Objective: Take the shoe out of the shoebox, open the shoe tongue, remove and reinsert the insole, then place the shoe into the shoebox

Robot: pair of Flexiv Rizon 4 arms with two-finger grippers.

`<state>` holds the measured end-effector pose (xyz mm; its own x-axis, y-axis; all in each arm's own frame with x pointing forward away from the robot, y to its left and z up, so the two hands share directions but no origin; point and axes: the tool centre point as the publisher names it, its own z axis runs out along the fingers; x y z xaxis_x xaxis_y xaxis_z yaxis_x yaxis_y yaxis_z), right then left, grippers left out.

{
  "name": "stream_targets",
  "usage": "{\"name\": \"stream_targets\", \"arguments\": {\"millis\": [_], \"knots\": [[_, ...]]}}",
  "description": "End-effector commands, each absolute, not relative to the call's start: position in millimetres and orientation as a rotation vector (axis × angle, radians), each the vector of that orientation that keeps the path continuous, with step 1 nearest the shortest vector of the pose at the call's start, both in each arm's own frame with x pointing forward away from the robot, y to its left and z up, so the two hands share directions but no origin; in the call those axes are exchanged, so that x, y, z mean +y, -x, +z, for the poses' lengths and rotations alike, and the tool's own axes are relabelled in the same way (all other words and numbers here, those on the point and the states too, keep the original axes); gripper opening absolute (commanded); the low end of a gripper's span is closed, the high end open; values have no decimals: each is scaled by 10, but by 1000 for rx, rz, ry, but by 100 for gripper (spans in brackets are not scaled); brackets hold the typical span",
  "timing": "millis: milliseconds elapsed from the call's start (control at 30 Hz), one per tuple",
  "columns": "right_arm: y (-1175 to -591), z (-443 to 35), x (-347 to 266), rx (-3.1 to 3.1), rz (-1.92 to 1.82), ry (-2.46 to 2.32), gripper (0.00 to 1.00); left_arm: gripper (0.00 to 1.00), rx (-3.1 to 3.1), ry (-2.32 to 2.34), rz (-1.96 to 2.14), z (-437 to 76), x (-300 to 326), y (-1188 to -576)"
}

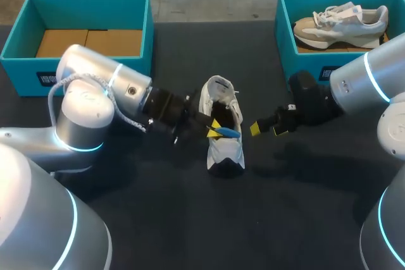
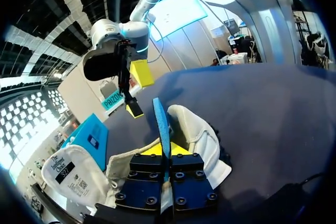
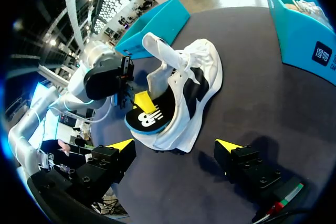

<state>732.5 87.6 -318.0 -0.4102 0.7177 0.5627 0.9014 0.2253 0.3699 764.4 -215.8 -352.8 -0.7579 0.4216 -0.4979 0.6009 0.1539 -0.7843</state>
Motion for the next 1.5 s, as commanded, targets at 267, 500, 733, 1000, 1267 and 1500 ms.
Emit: {"name": "stream_targets", "arguments": {"millis": [267,500,733,1000,1267,1500], "knots": [[-7322,-3184,896,-2231,-962,1525,100,33,2286,-1014,-1633,-3600,-2197,-7728],[-7322,-3184,896,-2231,-962,1525,100,39,2227,-979,-1700,-3396,-2187,-7698],[-7322,-3184,896,-2231,-962,1525,100,37,2192,-999,-1747,-3281,-2254,-7617],[-7322,-3184,896,-2231,-962,1525,100,18,2219,-1027,-1758,-3361,-2295,-7526],[-7322,-3184,896,-2231,-962,1525,100,0,2242,-1068,-1717,-3439,-2268,-7589],[-7322,-3184,896,-2231,-962,1525,100,0,2253,-1112,-1653,-3569,-2283,-7701]]}}
